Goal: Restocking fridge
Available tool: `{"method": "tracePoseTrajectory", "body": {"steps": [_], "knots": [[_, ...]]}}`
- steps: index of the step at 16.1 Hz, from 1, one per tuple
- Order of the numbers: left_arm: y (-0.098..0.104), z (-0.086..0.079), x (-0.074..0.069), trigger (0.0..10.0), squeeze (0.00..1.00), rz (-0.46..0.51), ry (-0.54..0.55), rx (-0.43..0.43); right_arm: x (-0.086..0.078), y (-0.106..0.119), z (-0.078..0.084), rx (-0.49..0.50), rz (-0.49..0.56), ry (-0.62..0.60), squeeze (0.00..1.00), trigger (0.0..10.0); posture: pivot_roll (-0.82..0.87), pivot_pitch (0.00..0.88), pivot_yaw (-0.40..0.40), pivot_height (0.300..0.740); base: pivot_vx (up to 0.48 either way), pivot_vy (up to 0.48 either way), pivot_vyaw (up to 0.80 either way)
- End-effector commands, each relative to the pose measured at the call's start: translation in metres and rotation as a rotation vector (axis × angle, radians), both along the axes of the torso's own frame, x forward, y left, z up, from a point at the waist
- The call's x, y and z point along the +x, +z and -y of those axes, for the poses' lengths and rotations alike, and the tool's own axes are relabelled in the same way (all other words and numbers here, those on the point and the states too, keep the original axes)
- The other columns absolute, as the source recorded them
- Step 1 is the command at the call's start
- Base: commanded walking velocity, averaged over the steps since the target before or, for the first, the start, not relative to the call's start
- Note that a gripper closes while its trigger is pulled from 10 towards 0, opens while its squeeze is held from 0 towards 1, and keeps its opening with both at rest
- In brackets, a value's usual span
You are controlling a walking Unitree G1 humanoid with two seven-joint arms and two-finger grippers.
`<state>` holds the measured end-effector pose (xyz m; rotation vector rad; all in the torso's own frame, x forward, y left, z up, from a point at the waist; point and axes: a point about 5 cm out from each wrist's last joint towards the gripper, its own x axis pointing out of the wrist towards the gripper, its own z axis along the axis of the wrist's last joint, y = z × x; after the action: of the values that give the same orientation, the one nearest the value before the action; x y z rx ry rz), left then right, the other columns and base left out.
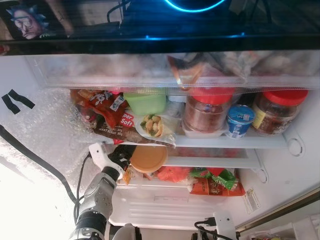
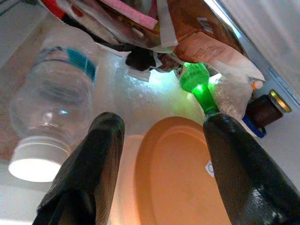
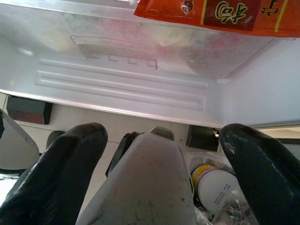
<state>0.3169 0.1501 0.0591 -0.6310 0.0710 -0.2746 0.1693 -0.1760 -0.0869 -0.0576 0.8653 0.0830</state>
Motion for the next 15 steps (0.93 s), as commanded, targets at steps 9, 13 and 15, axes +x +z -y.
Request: {"method": "tracePoseTrajectory", "body": {"steps": [9,13,15], "knots": [[0.011,-0.004,-0.016,10.0,0.0,0.089,-0.077,0.219,-0.013,-0.006,-0.001,-0.001,-0.051,0.005,0.0,10.0,-0.03,0.083,0.039,0.665,0.0,0.0,0.0],[0.021,-0.001,-0.023,10.0,0.0,0.148,-0.089,0.312,-0.012,-0.006,0.0,-0.002,-0.048,0.004,0.0,10.0,-0.03,0.081,0.036,0.665,0.0,0.0,0.0],[0.027,0.004,-0.027,10.0,0.0,0.174,-0.127,0.348,-0.012,-0.006,0.0,-0.002,-0.047,0.004,0.0,10.0,-0.04,0.078,0.037,0.665,0.0,0.0,0.0]]}}
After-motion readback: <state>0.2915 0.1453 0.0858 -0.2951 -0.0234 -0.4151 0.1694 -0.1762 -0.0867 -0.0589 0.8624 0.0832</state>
